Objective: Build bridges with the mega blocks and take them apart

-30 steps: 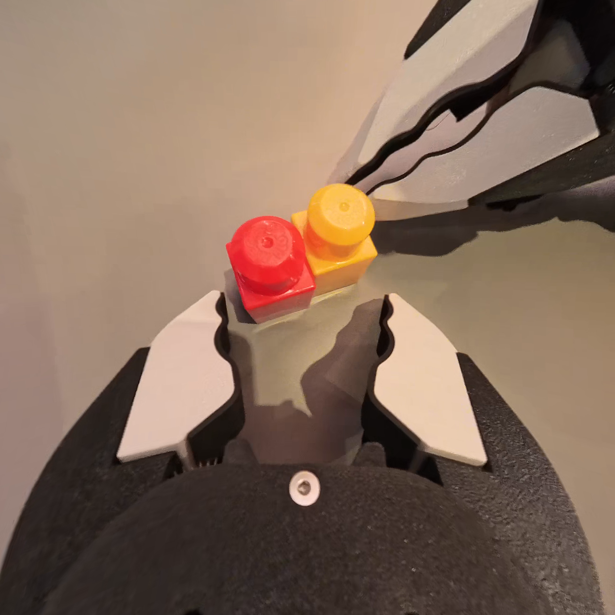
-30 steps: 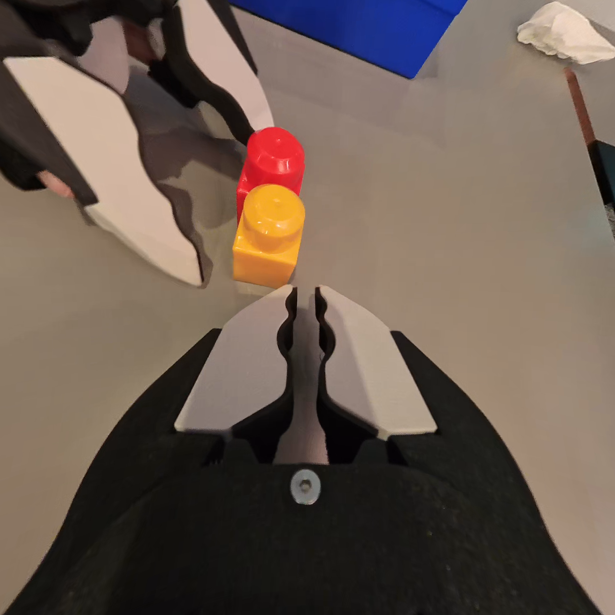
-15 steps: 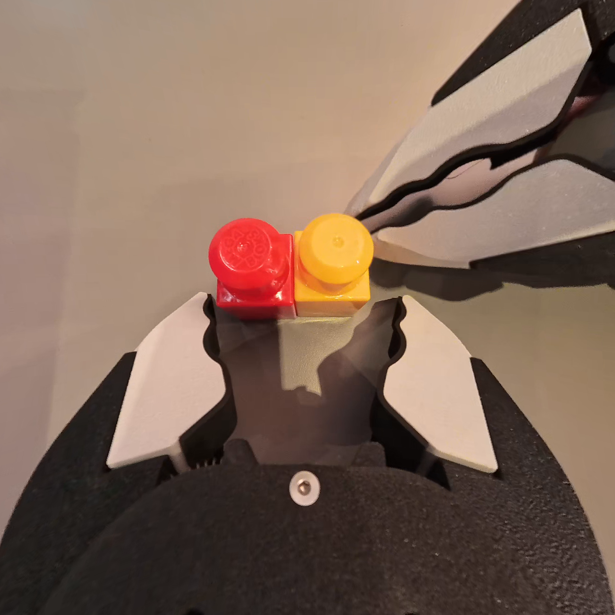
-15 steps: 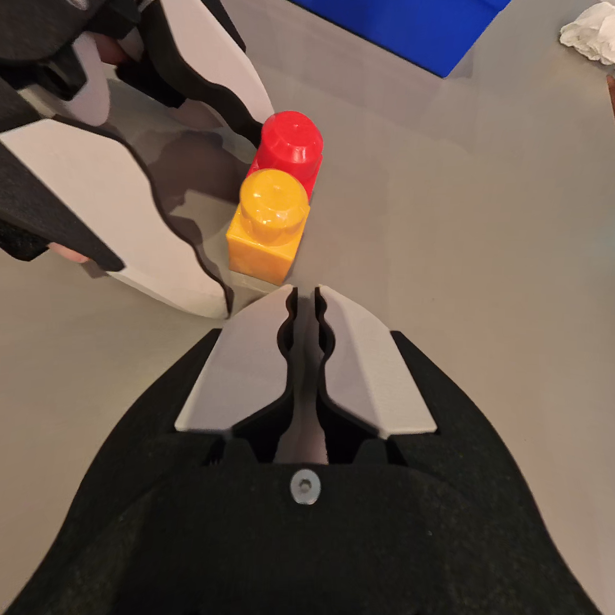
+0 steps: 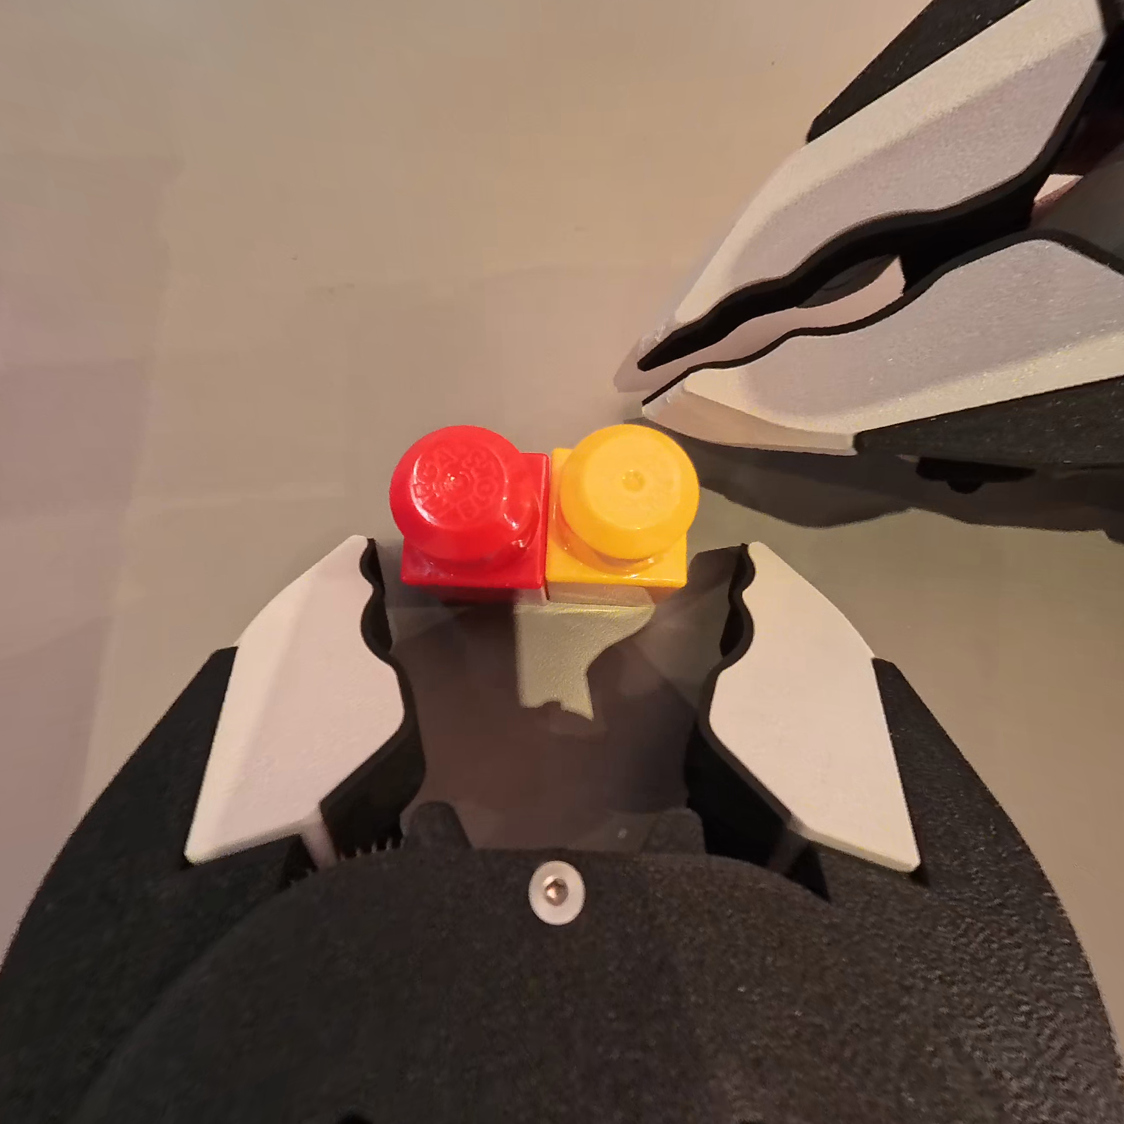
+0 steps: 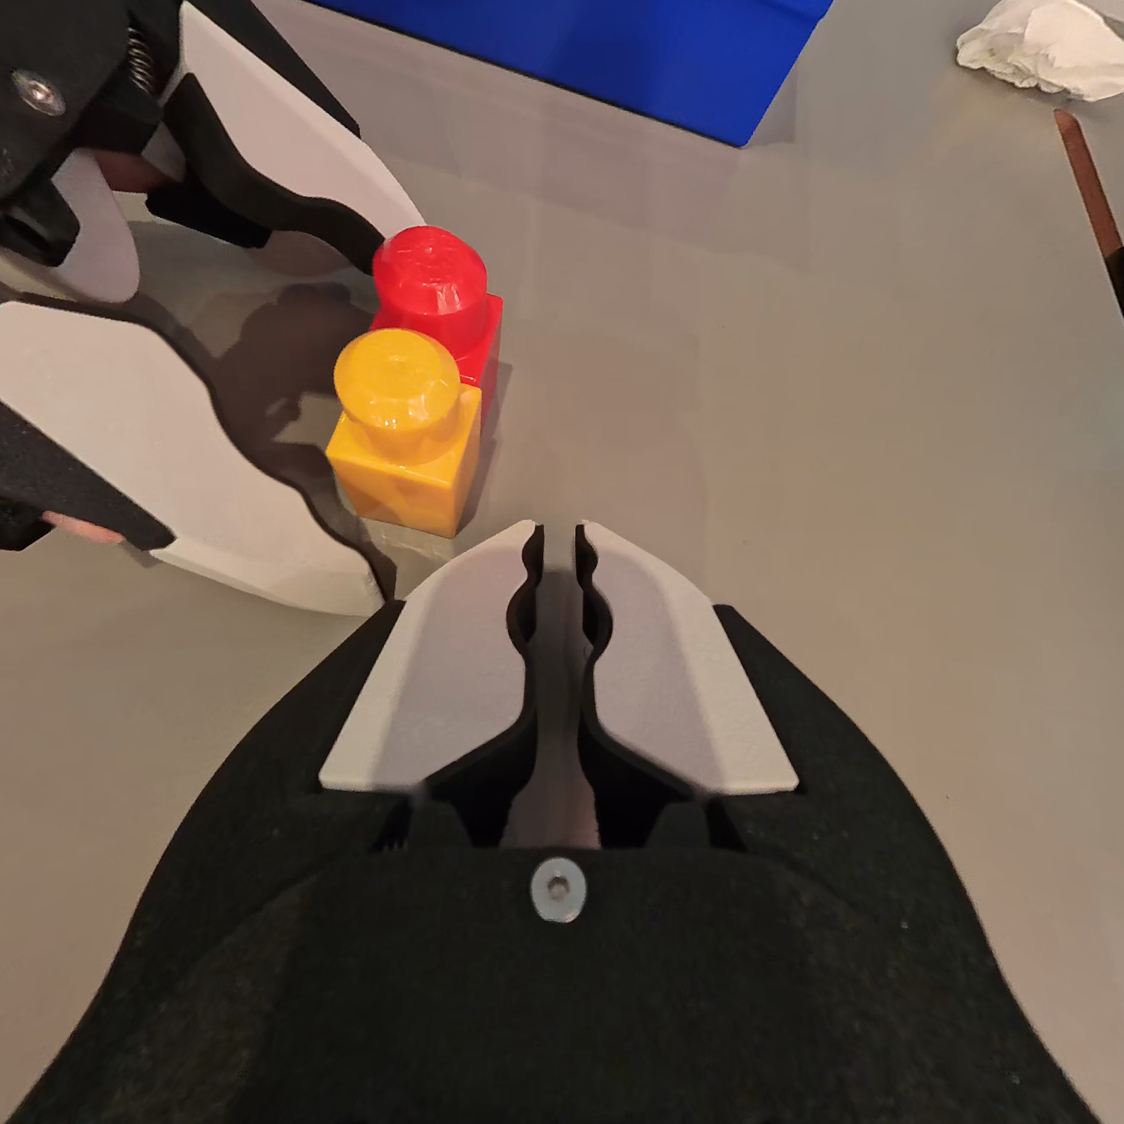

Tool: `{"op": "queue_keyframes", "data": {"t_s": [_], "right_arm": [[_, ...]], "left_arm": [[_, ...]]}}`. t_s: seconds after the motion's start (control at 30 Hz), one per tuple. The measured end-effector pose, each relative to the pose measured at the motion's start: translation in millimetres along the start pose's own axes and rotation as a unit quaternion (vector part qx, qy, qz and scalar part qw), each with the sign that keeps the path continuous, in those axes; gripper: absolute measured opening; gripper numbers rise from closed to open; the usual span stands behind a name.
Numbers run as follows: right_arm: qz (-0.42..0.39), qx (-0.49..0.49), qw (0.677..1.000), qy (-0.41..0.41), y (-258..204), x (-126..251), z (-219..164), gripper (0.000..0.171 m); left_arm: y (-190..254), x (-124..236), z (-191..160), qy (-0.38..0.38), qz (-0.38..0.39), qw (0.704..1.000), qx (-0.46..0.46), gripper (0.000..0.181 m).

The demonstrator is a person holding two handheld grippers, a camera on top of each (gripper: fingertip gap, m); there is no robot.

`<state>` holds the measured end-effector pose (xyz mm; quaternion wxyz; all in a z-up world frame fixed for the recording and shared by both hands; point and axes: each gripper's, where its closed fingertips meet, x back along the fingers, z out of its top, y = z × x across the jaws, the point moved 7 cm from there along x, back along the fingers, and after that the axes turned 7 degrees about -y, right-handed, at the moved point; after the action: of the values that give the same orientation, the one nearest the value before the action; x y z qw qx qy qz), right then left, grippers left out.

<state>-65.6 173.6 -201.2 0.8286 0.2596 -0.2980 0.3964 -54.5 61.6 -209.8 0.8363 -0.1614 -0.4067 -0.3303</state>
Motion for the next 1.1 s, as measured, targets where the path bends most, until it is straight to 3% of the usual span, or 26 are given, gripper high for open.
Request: {"op": "queue_keyframes", "data": {"t_s": [0.43,0.73,1.1], "right_arm": [[-0.029,-0.029,0.998,0.05,11,29,4,0.009],[-0.012,-0.026,0.999,0.038,5,23,3,0.009],[0.016,-0.022,1.0,-0.001,-3,-6,11,0.009]], "left_arm": [[-5,0,2,0.007,0.011,1.0,0.015,0.092],[-6,0,3,0.012,0.007,1.0,0.011,0.08],[-11,-3,6,0.007,-0.03,0.999,-0.035,0.09]]}}
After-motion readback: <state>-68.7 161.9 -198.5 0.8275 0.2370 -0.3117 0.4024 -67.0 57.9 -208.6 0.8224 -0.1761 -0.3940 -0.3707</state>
